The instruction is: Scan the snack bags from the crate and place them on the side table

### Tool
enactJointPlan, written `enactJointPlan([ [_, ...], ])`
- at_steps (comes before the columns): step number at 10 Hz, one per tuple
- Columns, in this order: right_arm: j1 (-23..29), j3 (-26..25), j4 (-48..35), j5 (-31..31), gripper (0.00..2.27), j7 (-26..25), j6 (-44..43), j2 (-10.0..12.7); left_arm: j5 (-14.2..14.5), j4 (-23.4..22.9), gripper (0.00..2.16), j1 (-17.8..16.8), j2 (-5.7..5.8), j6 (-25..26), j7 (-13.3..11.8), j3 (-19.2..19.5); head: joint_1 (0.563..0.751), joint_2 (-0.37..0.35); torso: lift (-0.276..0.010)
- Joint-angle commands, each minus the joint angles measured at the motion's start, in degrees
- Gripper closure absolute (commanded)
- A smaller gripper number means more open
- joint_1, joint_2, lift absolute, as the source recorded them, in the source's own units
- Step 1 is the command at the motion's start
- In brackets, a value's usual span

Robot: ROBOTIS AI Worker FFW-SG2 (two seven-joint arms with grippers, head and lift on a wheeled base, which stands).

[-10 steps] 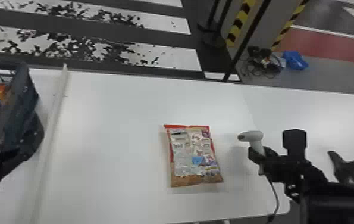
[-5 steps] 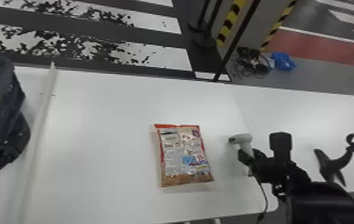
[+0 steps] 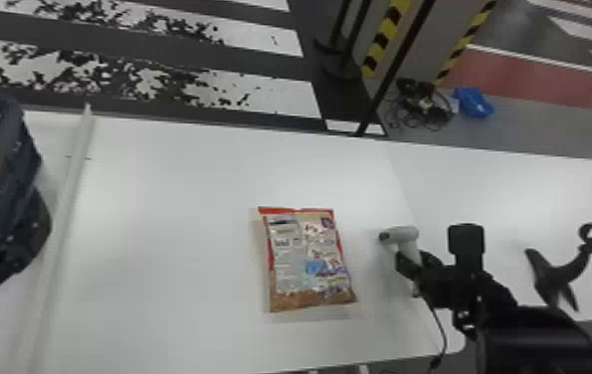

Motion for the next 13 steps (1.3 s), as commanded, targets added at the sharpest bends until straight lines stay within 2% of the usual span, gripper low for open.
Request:
enactJointPlan([
  [1,0.14,0.02,0.00,0.00,1.27,0.14,-0.01,0.01,0.00,-0.23,0.09,0.22,-0.15,0.01,0.00,-0.07,0.695,-0.302,-0.094],
  [3,0.32,0.02,0.00,-0.09,0.93,0.23,-0.01,0.01,0.00,-0.67,0.10,0.39,-0.15,0.01,0.00,-0.07,0.695,-0.303,-0.094],
  [5,0.50,0.02,0.00,-0.09,0.40,0.23,-0.18,0.01,0.00,-0.84,0.10,0.48,-0.15,0.01,0.00,-0.16,0.695,-0.305,-0.094],
  [6,0.58,-0.07,0.00,-0.27,0.38,0.23,-0.36,0.01,0.00,-0.84,0.10,0.57,-0.15,0.01,0.00,-0.16,0.695,-0.305,-0.094],
  [8,2.43,-1.48,-2.37,-2.90,0.11,-0.04,-1.24,0.27,0.00,-0.84,0.10,0.57,-0.15,0.01,0.00,-0.16,0.695,-0.307,-0.094],
  [10,5.86,-3.32,-8.00,-7.65,0.11,0.76,-0.18,0.89,-0.09,-0.67,0.10,0.57,-0.15,0.01,0.00,-0.16,0.695,-0.306,-0.094],
  [13,6.74,-5.70,-11.86,-15.47,0.15,10.16,6.14,1.68,-0.09,-0.40,0.10,0.57,-0.15,0.01,0.00,-0.16,0.695,-0.266,-0.094],
])
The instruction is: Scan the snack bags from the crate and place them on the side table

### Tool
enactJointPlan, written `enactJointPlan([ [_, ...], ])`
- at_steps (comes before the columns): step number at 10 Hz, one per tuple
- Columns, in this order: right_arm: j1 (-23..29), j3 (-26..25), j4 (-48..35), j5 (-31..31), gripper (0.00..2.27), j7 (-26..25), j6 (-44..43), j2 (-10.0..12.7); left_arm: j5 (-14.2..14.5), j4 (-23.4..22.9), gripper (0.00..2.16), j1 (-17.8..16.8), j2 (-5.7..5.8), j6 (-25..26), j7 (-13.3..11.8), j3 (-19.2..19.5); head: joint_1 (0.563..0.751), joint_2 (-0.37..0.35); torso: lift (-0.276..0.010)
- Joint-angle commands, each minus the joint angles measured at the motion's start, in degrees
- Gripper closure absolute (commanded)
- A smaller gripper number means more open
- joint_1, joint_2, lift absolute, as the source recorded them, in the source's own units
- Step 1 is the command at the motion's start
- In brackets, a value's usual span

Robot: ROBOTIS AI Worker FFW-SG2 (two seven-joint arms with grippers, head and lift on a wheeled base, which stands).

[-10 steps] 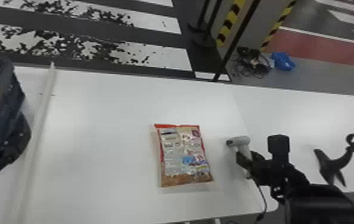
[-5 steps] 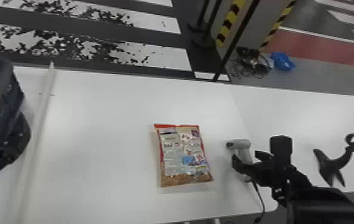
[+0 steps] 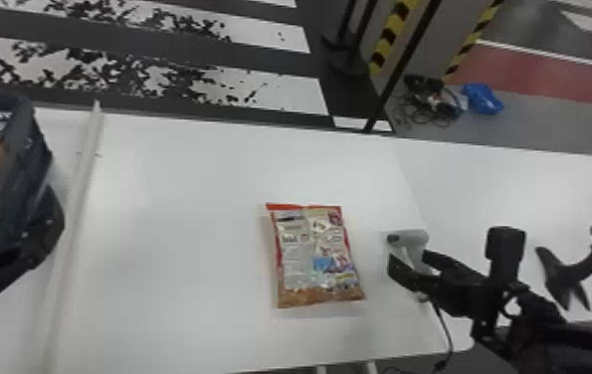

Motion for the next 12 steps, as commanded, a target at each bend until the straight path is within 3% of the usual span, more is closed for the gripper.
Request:
enactJointPlan([
  [1,0.04,0.42,-0.35,-2.14,0.15,2.55,1.78,0.02,0.00,-0.01,0.10,0.00,-0.15,0.00,0.00,0.00,0.695,-0.245,-0.094],
  [5,-2.69,4.37,2.12,-1.52,0.16,5.71,6.00,-0.59,-0.44,-0.36,0.10,-0.09,-0.15,0.00,2.55,-1.50,0.695,-0.170,-0.094],
  [9,-4.01,5.43,3.79,-2.75,0.15,10.81,9.86,-0.86,-0.53,-0.10,0.10,-0.26,-0.15,0.00,2.46,-1.93,0.695,-0.142,-0.094],
  [12,-5.85,7.01,6.60,-2.22,0.15,11.78,11.09,-1.56,-0.53,0.25,0.10,-0.26,-0.15,0.00,2.46,-1.93,0.695,-0.127,-0.094],
])
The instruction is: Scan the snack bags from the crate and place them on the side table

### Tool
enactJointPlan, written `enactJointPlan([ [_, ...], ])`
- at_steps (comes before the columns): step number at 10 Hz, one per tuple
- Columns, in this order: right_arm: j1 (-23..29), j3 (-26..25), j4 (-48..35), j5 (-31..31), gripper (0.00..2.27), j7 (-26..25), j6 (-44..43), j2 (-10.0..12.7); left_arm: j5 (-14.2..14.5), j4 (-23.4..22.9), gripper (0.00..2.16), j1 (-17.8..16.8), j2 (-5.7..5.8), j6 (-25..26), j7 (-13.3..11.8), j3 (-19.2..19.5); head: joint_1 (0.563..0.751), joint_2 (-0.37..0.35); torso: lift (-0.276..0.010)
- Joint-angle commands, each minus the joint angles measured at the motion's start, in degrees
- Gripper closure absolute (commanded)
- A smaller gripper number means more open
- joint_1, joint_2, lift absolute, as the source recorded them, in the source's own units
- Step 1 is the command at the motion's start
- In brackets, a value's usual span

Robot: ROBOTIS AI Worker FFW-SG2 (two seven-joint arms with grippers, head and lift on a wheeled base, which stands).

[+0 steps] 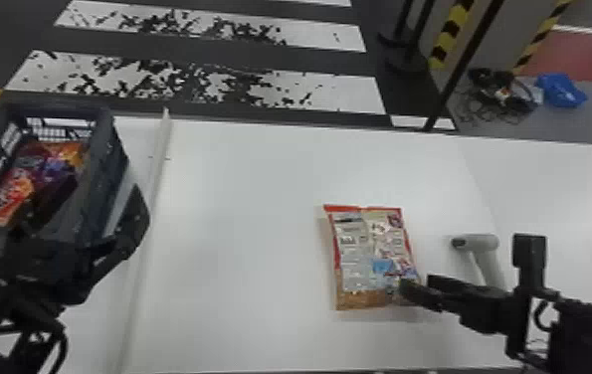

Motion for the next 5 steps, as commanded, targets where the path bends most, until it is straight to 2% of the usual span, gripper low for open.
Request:
enactJointPlan([
  [1,-0.54,1.17,1.32,0.30,0.20,0.66,0.00,-0.38,0.00,0.01,0.10,0.00,-0.15,0.00,-0.09,0.00,0.695,-0.124,-0.094],
  [2,-0.80,1.26,1.49,0.39,0.69,1.36,0.00,-0.38,0.00,0.10,0.10,0.00,-0.15,0.00,-0.09,0.00,0.695,-0.117,-0.094],
  [3,-0.89,0.99,1.58,0.30,1.47,2.07,0.36,-0.47,0.00,0.18,0.10,0.00,-0.15,0.00,-0.18,0.09,0.695,-0.114,-0.094],
  [4,-0.89,0.46,1.67,0.12,2.10,2.15,1.06,-0.47,0.00,0.18,0.10,0.00,-0.15,0.00,-0.18,0.00,0.695,-0.110,-0.094],
  [5,-1.15,-0.68,2.46,-0.67,2.16,3.82,1.06,-0.55,0.00,0.18,0.10,0.00,-0.15,0.00,-0.26,0.00,0.695,-0.111,-0.094],
])
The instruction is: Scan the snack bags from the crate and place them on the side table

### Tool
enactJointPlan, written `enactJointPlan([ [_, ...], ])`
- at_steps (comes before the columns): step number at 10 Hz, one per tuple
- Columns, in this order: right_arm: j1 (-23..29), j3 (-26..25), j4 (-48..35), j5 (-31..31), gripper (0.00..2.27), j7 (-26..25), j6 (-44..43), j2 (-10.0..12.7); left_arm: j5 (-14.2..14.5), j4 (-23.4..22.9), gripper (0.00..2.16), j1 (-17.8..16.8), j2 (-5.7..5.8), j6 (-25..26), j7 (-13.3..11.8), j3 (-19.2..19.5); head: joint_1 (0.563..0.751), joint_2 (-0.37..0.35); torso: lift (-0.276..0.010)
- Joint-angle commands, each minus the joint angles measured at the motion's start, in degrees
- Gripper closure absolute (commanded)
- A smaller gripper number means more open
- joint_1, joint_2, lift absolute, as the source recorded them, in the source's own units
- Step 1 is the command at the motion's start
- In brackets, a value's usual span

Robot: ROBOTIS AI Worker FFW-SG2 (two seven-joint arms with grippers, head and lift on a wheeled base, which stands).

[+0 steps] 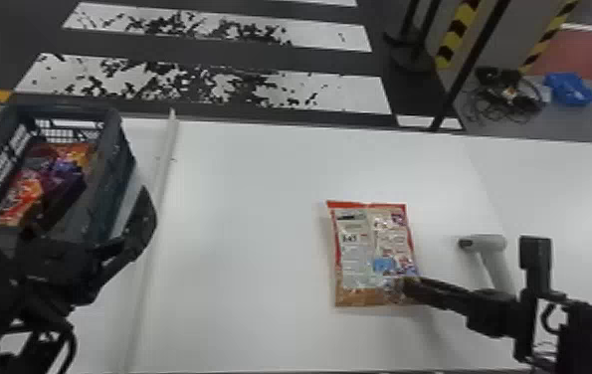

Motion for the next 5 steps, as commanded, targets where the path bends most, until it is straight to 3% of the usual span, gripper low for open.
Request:
enactJointPlan([
  [1,-0.86,-2.94,2.36,-4.10,2.24,3.03,0.96,-0.49,0.09,0.00,0.10,0.00,-0.15,0.00,-0.10,0.08,0.695,-0.115,-0.094],
  [3,-3.14,-9.01,8.33,-14.39,2.24,8.83,4.48,-1.64,0.18,0.00,0.10,0.00,-0.15,0.00,-0.19,0.08,0.695,-0.120,-0.094],
  [5,-4.29,-16.56,11.06,-22.30,2.24,9.98,7.11,-2.25,0.27,-0.17,0.10,0.18,-0.15,0.00,-0.19,-0.01,0.695,-0.154,-0.094],
])
